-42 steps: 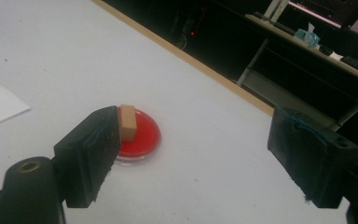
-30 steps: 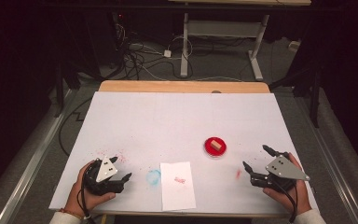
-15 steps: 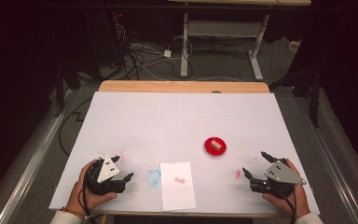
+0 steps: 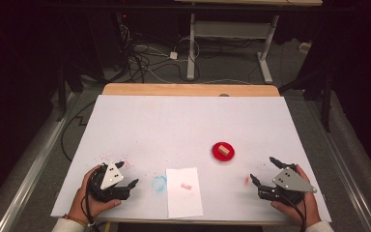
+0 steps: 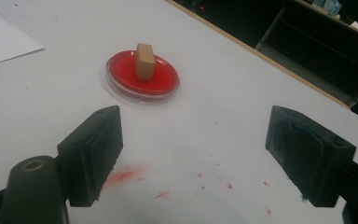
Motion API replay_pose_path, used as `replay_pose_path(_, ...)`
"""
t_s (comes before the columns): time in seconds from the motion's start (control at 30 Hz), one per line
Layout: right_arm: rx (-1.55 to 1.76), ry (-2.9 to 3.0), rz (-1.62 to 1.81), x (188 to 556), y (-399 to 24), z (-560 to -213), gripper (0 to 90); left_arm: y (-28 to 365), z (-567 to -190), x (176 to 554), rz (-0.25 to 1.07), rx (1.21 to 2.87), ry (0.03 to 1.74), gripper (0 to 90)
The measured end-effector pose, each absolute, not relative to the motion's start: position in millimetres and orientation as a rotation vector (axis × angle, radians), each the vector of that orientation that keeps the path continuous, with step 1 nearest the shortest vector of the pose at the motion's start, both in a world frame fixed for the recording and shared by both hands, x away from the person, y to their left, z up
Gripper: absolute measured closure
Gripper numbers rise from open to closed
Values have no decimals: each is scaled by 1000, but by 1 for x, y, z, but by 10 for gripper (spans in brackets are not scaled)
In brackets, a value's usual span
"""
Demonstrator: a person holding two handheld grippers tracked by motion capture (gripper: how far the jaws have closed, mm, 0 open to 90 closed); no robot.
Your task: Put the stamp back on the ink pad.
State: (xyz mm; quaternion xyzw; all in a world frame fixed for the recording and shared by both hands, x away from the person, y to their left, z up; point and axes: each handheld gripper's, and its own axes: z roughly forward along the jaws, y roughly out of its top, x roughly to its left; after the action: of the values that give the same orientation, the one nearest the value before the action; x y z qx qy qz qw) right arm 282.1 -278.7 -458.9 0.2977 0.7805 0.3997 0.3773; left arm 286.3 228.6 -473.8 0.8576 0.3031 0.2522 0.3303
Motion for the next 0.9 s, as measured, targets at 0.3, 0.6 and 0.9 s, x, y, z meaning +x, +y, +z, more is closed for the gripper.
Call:
replay_pose_path(0.3,754,1996,1009,281,-280,-459,192,228,-474,287,658,2252,785,244)
replay_pose_path(0.6,756,2008,994,281,-280,-460,192,228,-474,289,655,2257,785,244)
replay_pose_path(0.9,756,2003,990,280,-280,-460,192,229,-473,289,656,2250,786,243)
